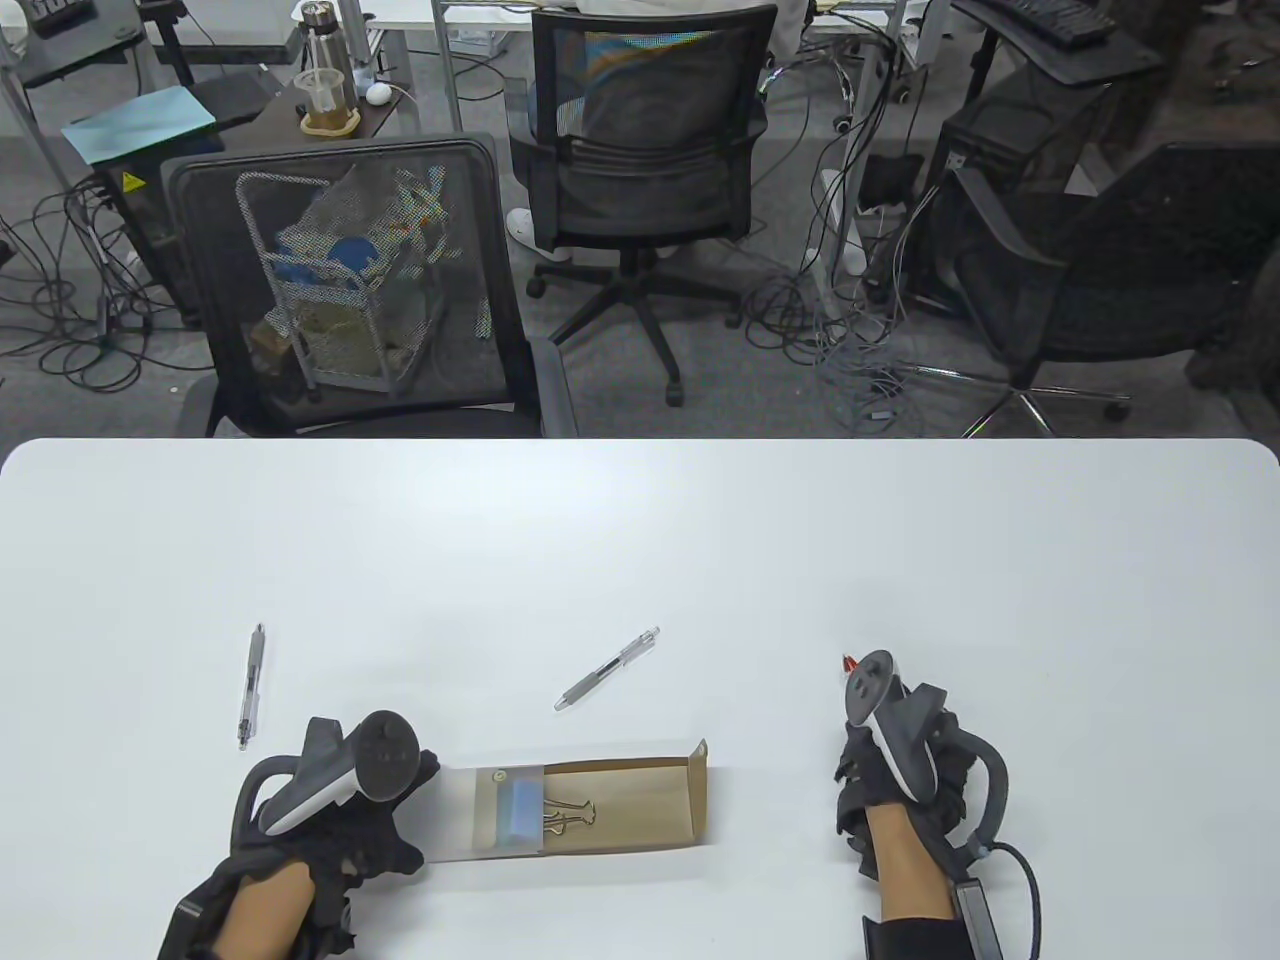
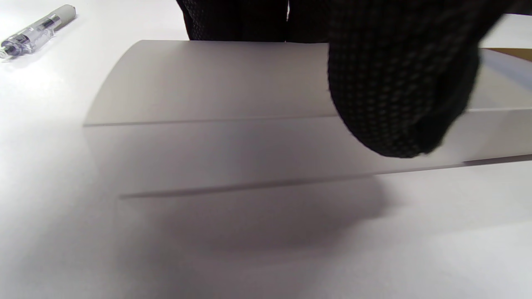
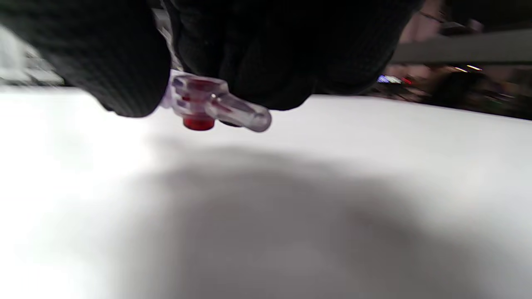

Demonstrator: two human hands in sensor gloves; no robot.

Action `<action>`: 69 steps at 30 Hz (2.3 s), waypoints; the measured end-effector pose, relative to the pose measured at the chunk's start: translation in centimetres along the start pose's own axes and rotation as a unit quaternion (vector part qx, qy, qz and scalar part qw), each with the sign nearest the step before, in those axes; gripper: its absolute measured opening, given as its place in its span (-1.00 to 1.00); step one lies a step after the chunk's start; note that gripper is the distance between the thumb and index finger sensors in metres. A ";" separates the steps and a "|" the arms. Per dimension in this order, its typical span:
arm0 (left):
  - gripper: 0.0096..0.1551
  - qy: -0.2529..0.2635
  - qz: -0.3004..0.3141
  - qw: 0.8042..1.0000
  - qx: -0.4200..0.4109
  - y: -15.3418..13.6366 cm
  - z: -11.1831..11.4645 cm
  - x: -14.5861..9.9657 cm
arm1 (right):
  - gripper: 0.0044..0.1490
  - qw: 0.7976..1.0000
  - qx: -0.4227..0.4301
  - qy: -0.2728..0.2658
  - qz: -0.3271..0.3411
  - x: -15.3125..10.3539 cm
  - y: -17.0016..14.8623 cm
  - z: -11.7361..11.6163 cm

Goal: Pack snap-button pull-out pencil case

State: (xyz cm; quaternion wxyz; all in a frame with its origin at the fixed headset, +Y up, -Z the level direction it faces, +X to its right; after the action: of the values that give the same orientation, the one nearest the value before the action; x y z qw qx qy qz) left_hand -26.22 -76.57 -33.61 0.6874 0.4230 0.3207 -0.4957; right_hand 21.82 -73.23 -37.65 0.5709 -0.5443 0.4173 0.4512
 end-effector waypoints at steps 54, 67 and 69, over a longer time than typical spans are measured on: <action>0.12 0.000 0.002 1.000 -0.010 -0.2 0.1 0.1 | -0.26 0.907 -0.001 -0.005 0.422 -10.1 18.3 3.5; 0.12 -0.002 -0.003 1.000 -0.007 -0.3 0.1 0.0 | 0.03 0.945 0.028 -0.097 0.312 -8.1 9.9 3.1; 0.12 -0.002 -0.004 1.000 -0.005 -0.3 0.1 0.0 | 0.05 0.945 0.048 -0.088 0.311 -7.9 9.6 2.8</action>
State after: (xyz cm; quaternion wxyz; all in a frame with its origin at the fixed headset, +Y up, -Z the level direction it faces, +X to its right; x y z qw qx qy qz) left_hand -26.51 -76.69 -33.68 0.6883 0.4169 0.3237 -0.4977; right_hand 10.54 -70.88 -32.21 0.4618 -0.3175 0.5351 0.6321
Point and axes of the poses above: the tracker on the back of each hand, its own y axis roughly to the thumb side, its own x axis roughly from the wrist to the fingertips, z = x × y, the point moved 5 cm from there along x, roughly from the wrist to the fingertips, and after that the axes turned 12 degrees about z, right-handed, at the moved point
